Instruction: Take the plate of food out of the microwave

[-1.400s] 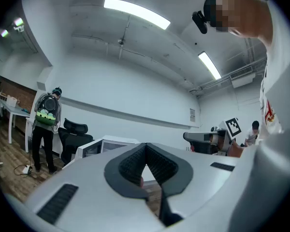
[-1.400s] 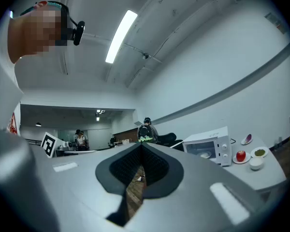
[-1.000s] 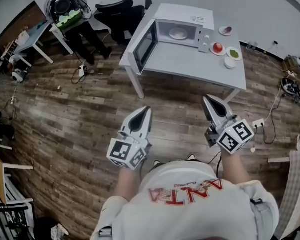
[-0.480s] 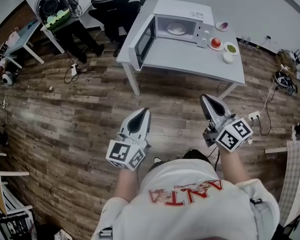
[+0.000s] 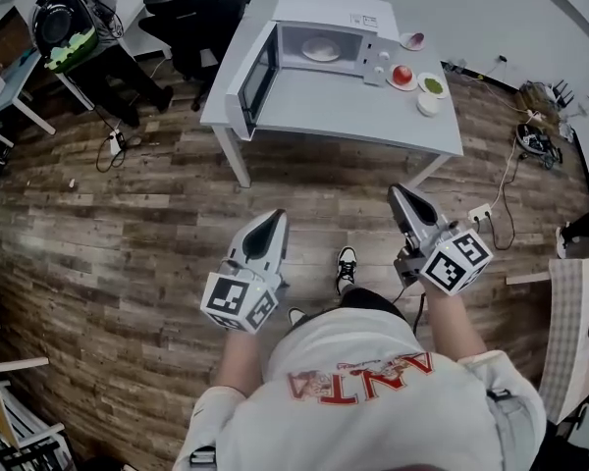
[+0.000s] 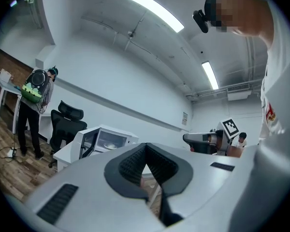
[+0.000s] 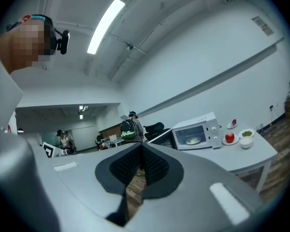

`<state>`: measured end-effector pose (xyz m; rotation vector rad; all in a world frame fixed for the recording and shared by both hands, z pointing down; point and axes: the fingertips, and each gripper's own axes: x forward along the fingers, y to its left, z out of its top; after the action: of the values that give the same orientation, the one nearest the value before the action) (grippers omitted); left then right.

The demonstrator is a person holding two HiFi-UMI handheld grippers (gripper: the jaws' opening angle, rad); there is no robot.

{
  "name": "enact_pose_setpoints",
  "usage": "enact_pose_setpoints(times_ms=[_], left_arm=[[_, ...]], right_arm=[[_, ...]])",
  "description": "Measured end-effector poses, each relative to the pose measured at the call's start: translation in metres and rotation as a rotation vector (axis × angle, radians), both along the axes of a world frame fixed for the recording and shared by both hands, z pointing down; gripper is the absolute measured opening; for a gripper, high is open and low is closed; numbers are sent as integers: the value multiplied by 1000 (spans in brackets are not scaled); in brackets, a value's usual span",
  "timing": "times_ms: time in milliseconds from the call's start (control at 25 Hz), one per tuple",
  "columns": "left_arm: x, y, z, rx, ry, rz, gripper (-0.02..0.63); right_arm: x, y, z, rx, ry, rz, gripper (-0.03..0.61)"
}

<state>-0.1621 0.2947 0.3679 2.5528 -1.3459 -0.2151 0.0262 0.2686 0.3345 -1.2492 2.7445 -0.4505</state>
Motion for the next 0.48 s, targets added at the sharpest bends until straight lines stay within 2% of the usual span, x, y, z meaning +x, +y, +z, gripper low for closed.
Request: enact_pose_setpoints(times_ms=[160, 400, 480], left_arm=[[7, -31, -4, 3, -23, -4, 8], [25, -89, -23, 20, -71, -9, 8], [35, -110, -26, 11, -80, -14, 7]], right_arm=[[9, -31, -2, 65, 59, 13, 0], [31, -94, -8, 73, 16, 15, 0], [37, -115, -8, 100, 69, 15, 0]])
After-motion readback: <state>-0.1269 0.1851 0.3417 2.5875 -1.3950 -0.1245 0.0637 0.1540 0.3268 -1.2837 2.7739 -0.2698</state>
